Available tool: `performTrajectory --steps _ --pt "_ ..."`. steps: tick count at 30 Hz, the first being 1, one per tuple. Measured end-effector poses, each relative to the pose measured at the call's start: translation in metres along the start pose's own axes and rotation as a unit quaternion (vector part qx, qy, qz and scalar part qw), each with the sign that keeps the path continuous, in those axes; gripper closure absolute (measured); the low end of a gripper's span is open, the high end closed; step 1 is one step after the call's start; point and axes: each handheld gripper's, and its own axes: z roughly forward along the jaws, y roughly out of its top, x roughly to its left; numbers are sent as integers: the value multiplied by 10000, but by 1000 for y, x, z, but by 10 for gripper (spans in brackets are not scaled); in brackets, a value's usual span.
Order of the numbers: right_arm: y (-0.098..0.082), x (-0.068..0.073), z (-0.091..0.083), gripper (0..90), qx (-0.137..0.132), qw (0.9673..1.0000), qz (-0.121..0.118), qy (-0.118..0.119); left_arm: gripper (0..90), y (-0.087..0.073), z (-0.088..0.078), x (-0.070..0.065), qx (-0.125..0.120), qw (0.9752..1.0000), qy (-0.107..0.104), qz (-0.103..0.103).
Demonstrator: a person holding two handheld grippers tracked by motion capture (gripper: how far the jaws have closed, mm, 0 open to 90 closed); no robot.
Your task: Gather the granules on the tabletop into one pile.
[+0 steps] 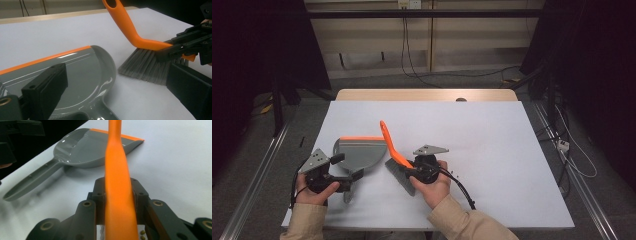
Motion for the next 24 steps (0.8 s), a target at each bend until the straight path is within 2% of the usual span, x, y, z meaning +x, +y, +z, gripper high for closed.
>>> performTrajectory --steps 24 --pt "1 -20 -15 709 114 9993 253 -241 38 1 1 -1 -9 10000 12 20"
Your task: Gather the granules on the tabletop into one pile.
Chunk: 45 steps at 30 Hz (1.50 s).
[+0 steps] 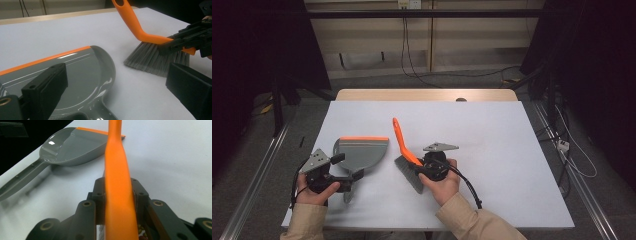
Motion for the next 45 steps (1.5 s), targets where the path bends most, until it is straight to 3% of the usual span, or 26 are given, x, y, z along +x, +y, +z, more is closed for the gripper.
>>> performTrajectory --steps 19,45 --pt "-4 -14 -12 708 -20 9997 208 -155 38 0 1 -1 33 10000 -2 26" --pt "-7 -27 -22 706 -73 9992 289 -279 38 0 2 -2 55 10000 -20 34"
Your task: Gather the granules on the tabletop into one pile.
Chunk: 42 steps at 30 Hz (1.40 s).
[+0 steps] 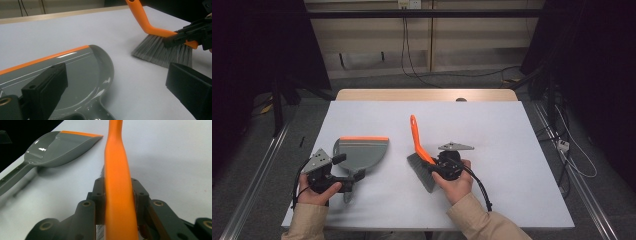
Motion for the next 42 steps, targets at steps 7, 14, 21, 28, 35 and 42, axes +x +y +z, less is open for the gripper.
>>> performTrajectory --steps 7,14,21,28,35,42 --pt "1 -2 -2 707 17 10000 28 -36 38 0 0 -1 7 10000 -12 19" --pt "3 -3 -2 709 39 10000 19 -21 38 0 1 0 -1 10000 -21 10" --pt "7 1 -1 713 6 9998 -48 199 38 0 2 0 22 10000 -28 -9" --pt "21 4 -10 714 -269 9988 -33 403 38 -1 2 0 8 10000 -35 -33" --pt "31 -12 -29 714 -484 9986 -168 124 38 -1 2 1 -4 10000 -41 -36" --pt "26 -38 -44 713 -501 9977 -234 -402 38 -1 2 1 6 10000 -49 -33"
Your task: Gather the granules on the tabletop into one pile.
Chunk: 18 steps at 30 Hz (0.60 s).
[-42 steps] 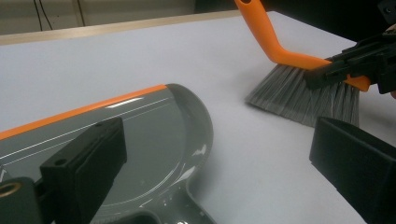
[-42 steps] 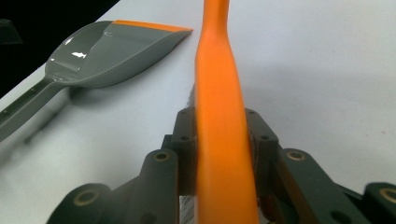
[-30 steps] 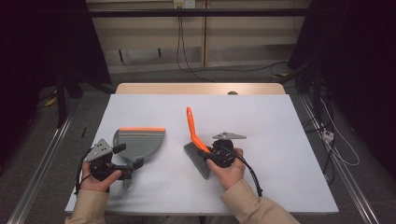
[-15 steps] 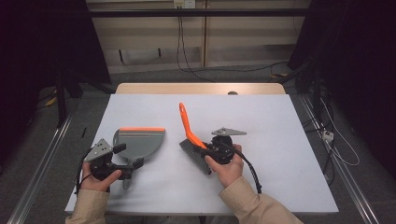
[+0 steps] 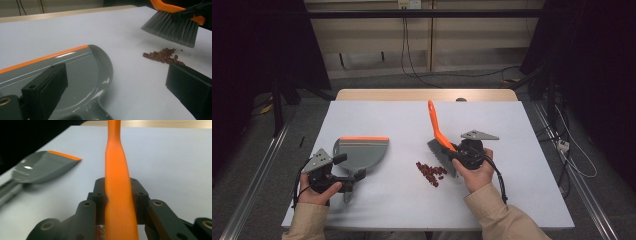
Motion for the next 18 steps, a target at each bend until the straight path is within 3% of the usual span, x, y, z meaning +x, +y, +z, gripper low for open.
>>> performTrajectory --steps 6,13,18 --pt "-9 -15 -10 714 31 9988 -186 -447 38 0 0 0 -10 10000 -7 -1" --pt "-25 -18 -11 714 7 9940 -511 -970 38 1 1 -1 0 10000 -29 -2" --pt "-29 -5 -3 714 -36 9932 -693 -930 38 0 1 -1 3 10000 -30 -4"
